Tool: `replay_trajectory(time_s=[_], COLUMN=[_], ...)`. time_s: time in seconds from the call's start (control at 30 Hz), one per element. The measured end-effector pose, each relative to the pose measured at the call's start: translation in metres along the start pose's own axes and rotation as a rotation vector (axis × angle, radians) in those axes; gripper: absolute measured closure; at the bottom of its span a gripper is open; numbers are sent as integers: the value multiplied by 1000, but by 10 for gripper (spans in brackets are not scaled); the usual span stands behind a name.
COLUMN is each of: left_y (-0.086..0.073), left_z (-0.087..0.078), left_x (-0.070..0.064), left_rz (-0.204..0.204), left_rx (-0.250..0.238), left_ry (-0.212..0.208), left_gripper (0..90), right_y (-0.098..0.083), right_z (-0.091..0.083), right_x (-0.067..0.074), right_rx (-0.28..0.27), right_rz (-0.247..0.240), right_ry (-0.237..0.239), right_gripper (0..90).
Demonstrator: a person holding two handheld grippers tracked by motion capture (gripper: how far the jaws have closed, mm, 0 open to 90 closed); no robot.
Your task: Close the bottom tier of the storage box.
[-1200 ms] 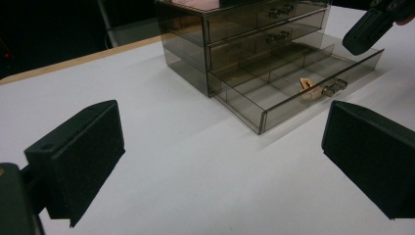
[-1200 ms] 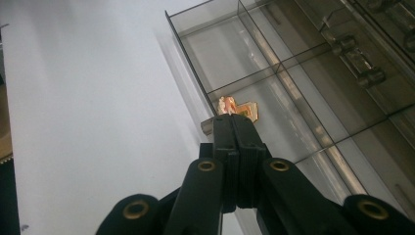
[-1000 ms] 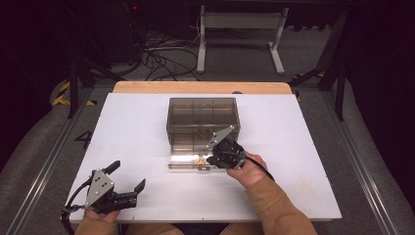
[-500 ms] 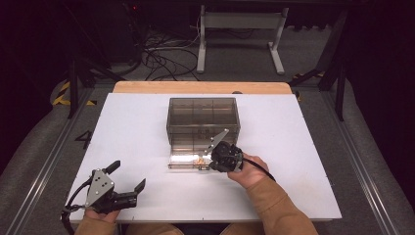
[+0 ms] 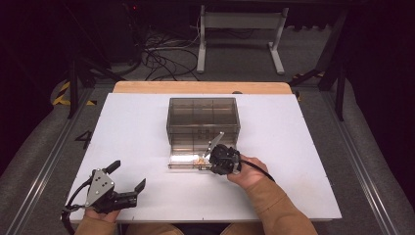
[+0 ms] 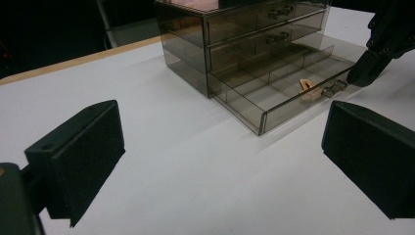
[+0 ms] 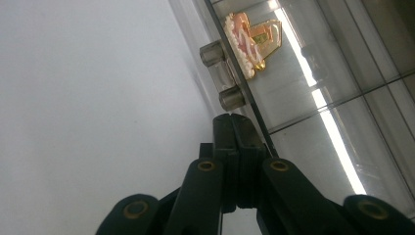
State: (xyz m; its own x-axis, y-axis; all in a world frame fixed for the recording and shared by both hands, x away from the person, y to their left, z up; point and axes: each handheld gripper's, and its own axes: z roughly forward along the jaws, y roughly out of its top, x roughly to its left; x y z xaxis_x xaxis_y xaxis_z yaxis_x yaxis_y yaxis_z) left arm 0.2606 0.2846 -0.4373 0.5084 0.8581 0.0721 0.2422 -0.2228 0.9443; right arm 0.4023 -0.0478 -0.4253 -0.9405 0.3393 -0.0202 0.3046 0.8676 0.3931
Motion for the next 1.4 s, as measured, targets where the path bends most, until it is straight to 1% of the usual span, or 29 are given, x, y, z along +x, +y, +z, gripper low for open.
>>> replay_trajectory(time_s=[0.13,0.17,0.2,0.43,0.57,0.63,0.7,0.77,0.8,0.83,0.9,1.0,1.07,1.13,1.2,1.4], left_y=[0,0,0,0,0,0,0,0,0,0,0,0,0,0,0,0], left_z=[0,0,0,0,0,0,0,0,0,0,0,0,0,0,0,0], left_x=[0,0,0,0,0,0,0,0,0,0,0,0,0,0,0,0], left_rz=[0,0,0,0,0,0,0,1,0,0,1,1,1,1,3,3], left_rx=[0,-1,-1,-1,-1,-1,-1,-1,-2,-2,-1,-1,-1,-1,0,2], left_ry=[0,0,0,0,0,0,0,1,1,1,2,1,2,2,1,1], left_gripper=[28,28,28,28,28,28,29,29,29,29,29,29,29,29,29,29], right_y=[0,0,0,0,0,0,0,0,0,0,0,0,0,1,1,1], right_z=[6,8,9,9,9,9,9,9,9,9,8,8,8,9,9,8], right_x=[0,0,0,0,1,0,0,0,-1,0,-1,-1,-2,-2,-2,-6], right_rx=[23,34,33,32,32,33,29,24,22,18,14,3,1,-1,-7,-43], right_rz=[5,-5,2,8,8,1,0,13,6,16,18,31,32,30,39,56], right_ry=[-7,-16,-16,-14,-14,-16,-23,-26,-32,-44,-62,-77,-85,-103,-112,-155], right_gripper=[900,900,900,900,900,900,900,900,900,900,900,900,900,900,900,900])
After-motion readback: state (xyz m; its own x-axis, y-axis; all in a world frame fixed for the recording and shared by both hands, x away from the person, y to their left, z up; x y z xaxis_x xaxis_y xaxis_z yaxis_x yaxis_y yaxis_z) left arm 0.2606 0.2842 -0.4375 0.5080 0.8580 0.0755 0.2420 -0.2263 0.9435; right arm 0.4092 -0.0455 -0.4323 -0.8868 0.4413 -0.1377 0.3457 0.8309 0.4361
